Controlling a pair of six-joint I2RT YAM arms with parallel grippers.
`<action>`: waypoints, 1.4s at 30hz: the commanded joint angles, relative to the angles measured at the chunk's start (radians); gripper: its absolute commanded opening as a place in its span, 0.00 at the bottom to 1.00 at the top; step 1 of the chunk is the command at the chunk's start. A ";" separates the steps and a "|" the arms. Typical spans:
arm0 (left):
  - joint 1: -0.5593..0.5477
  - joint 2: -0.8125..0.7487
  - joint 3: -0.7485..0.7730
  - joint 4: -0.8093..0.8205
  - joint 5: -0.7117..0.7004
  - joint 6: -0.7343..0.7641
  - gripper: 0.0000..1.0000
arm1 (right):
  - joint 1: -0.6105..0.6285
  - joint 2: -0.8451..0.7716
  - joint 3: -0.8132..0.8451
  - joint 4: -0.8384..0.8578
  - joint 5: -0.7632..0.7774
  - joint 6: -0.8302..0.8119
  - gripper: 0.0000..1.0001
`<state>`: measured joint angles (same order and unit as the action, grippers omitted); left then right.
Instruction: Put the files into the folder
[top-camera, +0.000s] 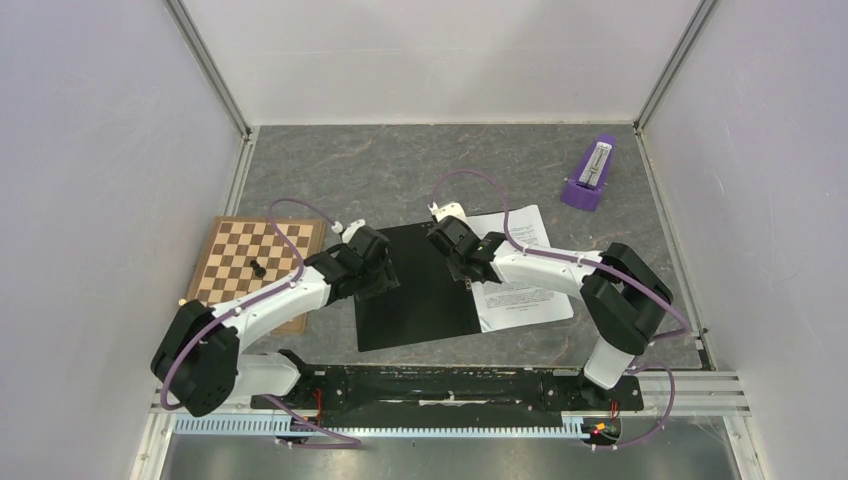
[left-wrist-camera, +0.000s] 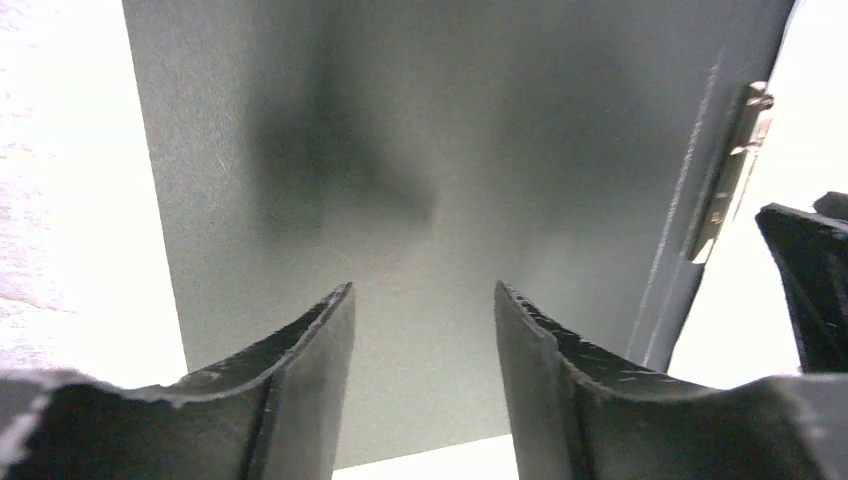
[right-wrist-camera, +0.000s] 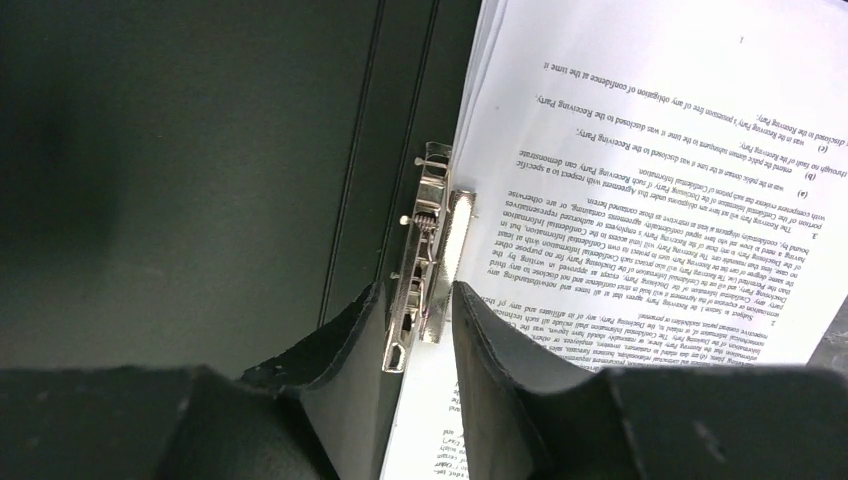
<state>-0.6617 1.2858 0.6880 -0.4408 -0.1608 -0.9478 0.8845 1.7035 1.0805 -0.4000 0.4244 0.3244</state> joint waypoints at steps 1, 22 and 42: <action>0.018 -0.052 0.056 -0.047 -0.062 0.093 0.65 | -0.011 0.029 0.038 0.000 0.017 -0.004 0.34; 0.117 -0.083 0.056 -0.068 -0.026 0.173 0.79 | -0.035 0.128 0.040 0.058 -0.045 0.011 0.22; 0.159 -0.152 0.014 -0.011 0.030 0.219 0.84 | -0.055 0.078 0.046 0.049 -0.061 -0.021 0.00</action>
<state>-0.5098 1.1553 0.7197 -0.4900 -0.1539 -0.7658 0.8436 1.8236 1.1072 -0.3565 0.3908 0.3206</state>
